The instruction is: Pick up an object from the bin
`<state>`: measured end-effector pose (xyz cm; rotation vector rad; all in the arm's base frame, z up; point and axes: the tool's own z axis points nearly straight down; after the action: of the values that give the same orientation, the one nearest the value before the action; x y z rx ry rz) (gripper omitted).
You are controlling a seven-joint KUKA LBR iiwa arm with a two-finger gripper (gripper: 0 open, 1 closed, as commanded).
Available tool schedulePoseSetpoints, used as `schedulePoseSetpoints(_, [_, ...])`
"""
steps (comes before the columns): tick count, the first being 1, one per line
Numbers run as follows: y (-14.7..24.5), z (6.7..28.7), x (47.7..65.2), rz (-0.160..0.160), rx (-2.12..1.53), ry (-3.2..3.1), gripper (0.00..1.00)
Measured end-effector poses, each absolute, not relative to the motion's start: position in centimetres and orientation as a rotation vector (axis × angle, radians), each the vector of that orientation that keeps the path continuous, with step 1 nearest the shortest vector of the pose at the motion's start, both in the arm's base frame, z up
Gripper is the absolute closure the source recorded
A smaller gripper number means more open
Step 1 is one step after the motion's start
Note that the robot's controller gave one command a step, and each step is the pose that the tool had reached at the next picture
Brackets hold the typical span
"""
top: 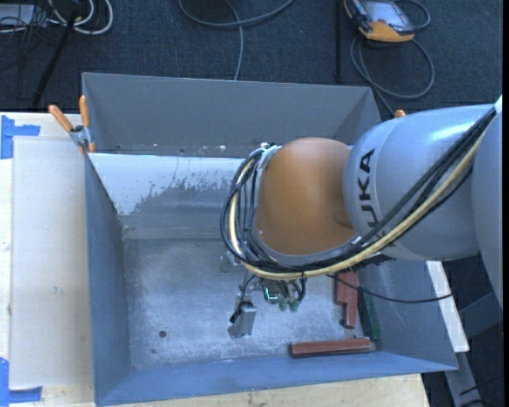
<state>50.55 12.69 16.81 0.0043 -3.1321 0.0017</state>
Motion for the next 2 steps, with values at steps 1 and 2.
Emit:
schedulePoseSetpoints(1, [6.4, 11.3, 55.9, 0.004, -0.155, -3.136, 0.0])
schedulePoseSetpoints(2, [1.1, 7.0, 56.3, 0.001, 0.236, -3.135, 0.0])
